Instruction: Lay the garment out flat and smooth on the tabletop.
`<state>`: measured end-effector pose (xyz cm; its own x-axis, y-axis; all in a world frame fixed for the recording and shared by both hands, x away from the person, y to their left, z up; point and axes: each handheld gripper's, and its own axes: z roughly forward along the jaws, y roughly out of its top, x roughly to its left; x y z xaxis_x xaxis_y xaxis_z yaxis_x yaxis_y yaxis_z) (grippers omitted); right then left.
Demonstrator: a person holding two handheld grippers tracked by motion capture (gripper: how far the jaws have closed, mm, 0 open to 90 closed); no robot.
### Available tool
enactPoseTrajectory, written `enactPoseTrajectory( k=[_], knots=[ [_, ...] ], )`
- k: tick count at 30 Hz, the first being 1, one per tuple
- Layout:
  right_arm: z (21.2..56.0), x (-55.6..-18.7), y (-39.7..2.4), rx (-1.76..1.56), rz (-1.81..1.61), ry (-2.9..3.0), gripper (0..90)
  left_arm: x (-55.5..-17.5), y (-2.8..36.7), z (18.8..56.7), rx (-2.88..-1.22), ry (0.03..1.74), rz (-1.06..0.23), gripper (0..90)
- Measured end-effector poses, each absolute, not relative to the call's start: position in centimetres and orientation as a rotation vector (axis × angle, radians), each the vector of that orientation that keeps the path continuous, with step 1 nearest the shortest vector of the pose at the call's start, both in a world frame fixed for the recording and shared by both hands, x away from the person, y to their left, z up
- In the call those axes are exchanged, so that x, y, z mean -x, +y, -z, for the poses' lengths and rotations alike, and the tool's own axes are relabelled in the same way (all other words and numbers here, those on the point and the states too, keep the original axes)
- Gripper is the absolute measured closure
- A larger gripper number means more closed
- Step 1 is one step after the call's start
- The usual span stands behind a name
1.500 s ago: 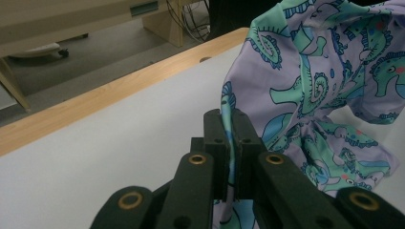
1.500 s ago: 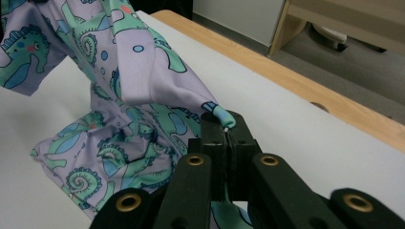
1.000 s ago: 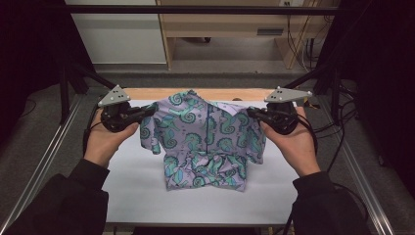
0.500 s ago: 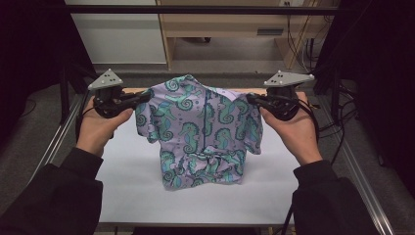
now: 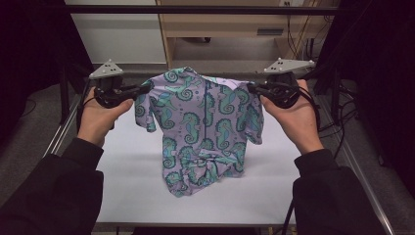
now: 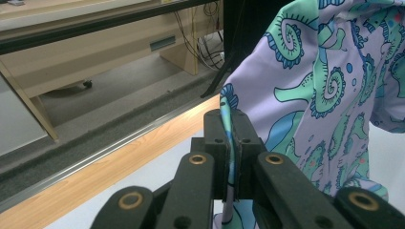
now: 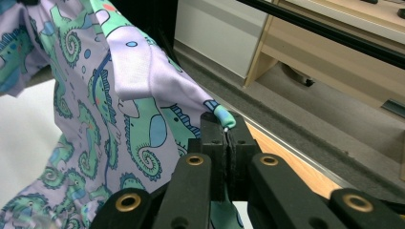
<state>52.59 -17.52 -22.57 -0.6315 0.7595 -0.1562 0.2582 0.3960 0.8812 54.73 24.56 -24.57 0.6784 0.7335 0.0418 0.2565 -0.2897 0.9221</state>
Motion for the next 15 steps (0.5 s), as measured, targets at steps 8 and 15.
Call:
enactPoseTrajectory(
  k=[8, 15],
  knots=[
    [23.6, -53.7, -16.9, -0.868, -1.161, 2.122, 89.0, -55.9, 25.4, 25.5, -1.860, 0.797, -0.527, 87.7],
    [24.2, -54.2, -16.6, -0.873, -1.158, 2.126, 89.1, -56.3, 25.4, 26.2, -1.863, 0.807, -0.518, 87.7]
  ],
)
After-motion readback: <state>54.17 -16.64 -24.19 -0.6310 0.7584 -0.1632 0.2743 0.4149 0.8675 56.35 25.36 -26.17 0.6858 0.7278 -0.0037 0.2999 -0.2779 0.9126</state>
